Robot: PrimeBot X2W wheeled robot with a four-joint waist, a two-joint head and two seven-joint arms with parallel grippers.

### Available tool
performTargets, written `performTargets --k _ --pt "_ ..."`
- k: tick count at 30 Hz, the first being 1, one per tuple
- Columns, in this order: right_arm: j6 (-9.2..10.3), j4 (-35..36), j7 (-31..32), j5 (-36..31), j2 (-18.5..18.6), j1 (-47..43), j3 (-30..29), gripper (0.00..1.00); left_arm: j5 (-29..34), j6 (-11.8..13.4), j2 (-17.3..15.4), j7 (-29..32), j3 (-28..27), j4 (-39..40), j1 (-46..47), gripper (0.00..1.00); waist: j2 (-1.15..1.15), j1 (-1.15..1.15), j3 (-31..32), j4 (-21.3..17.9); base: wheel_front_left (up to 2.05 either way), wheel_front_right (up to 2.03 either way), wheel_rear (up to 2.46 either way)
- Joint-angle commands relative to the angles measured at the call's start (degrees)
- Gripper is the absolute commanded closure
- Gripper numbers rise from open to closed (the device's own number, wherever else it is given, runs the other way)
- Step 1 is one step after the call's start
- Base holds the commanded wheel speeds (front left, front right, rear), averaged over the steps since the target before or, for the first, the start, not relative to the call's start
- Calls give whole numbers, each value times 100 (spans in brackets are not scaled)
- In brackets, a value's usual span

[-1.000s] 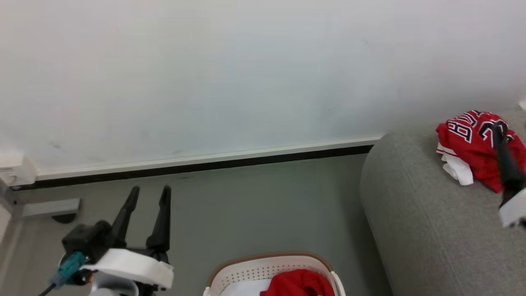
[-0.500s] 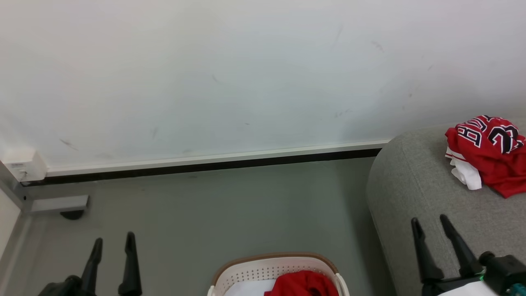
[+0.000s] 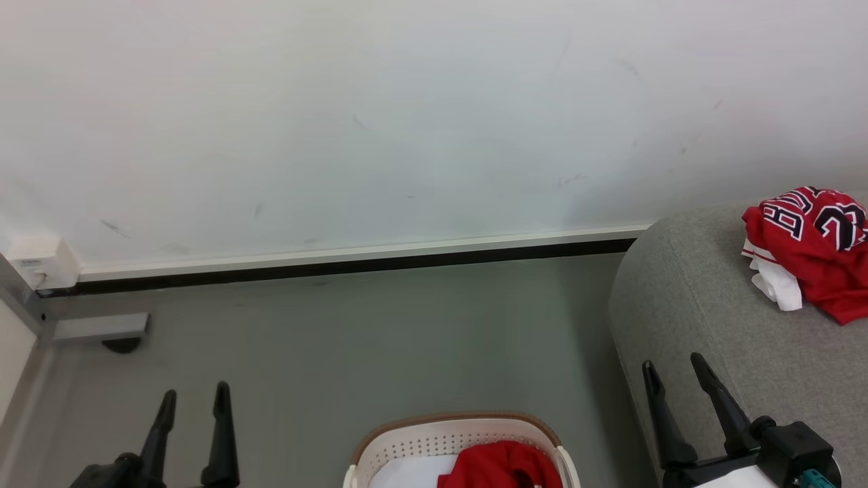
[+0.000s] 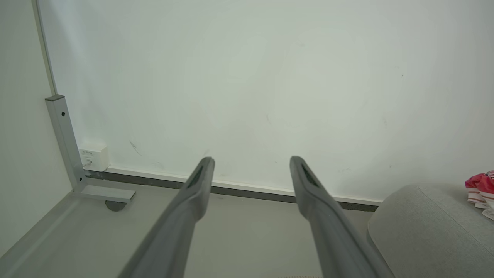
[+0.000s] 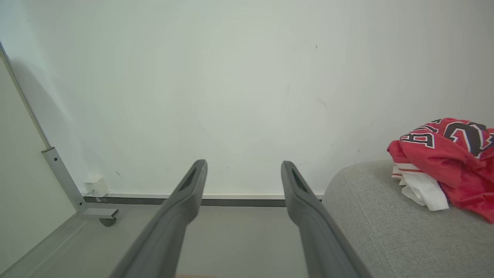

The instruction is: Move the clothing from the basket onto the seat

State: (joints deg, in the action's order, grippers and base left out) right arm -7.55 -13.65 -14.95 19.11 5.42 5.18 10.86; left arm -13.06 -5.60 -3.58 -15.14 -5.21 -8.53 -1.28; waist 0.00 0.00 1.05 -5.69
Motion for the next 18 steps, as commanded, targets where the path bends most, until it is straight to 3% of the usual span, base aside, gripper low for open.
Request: performTargets --k 1,18 --pt "13 26 -15 -70 -4 30 -25 0 99 -33 15 -1 -48 -13 41 0 0 0 -6 5 0 0 0" --pt "13 97 -15 -62 -93 7 -85 0 81 -145 60 -1 -51 -79 127 0 0 0 -38 -65 0 0 0"
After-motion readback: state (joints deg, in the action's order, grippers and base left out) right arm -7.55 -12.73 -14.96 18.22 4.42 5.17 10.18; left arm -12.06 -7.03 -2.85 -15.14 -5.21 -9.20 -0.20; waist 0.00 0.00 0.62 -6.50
